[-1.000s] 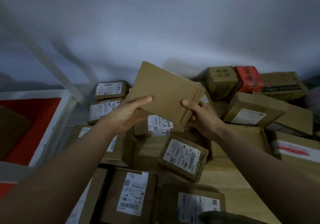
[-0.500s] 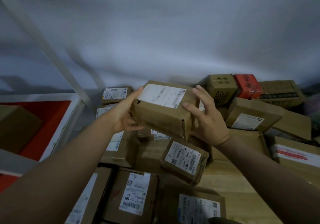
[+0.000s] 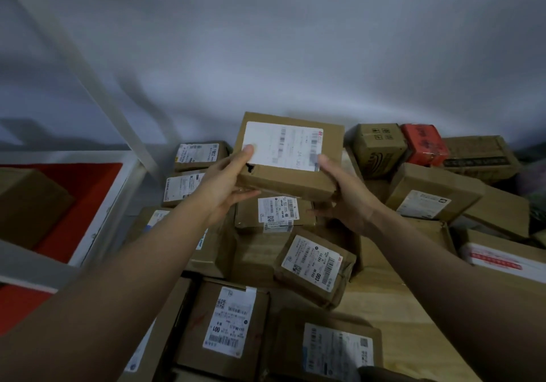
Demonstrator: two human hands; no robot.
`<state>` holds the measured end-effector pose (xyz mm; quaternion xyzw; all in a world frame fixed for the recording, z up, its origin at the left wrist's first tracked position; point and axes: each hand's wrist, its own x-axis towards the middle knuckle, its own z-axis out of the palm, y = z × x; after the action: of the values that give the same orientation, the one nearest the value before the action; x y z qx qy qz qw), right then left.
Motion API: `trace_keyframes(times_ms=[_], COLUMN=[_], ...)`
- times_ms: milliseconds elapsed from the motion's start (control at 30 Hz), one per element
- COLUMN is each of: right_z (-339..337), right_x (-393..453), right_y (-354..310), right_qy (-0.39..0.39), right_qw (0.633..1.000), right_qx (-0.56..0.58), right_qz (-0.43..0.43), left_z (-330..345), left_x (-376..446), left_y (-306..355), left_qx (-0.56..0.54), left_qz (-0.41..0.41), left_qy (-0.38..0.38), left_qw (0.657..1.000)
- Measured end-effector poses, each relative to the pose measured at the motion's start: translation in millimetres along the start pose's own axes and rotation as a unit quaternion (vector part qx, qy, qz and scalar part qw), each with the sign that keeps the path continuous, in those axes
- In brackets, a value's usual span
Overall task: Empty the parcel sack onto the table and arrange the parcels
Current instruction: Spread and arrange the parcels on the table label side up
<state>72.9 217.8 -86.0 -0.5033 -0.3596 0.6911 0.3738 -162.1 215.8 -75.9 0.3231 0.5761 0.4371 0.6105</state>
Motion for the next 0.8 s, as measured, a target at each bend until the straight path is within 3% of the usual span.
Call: trace_keyframes(times_ms=[133, 200, 367, 533, 667, 800], right_z=[-3, -11, -25, -35, -36, -22], right_x=[11, 14, 15, 22, 38, 66], right_y=[4, 4, 14, 22, 24, 19], right_qy=[0.146, 0.199, 0.219, 0.227, 0.226, 0.189], right_qw=[0.986, 0.975, 0.973, 0.973, 0.974, 0.980], right_qx=[0.018, 0.042, 0.047, 0.043, -0.007, -0.052], right_qz=[-0.079, -0.086, -0.046, -0.016, -0.008, 0.041], left_z=[12, 15, 11, 21, 25, 27], left_x=[10, 14, 42, 71, 87, 82], left_y=[-10, -27, -78, -99, -110, -111], left_qx=[0.135, 0.268, 0.555, 0.729, 0.738, 0.748], left_qz=[0.001, 0.009, 0.065, 0.046, 0.000, 0.035], left_qy=[0.051, 0.058, -0.063, -0.118, -0.153, -0.154], left_qw=[0.990, 0.962, 0.827, 0.672, 0.657, 0.645])
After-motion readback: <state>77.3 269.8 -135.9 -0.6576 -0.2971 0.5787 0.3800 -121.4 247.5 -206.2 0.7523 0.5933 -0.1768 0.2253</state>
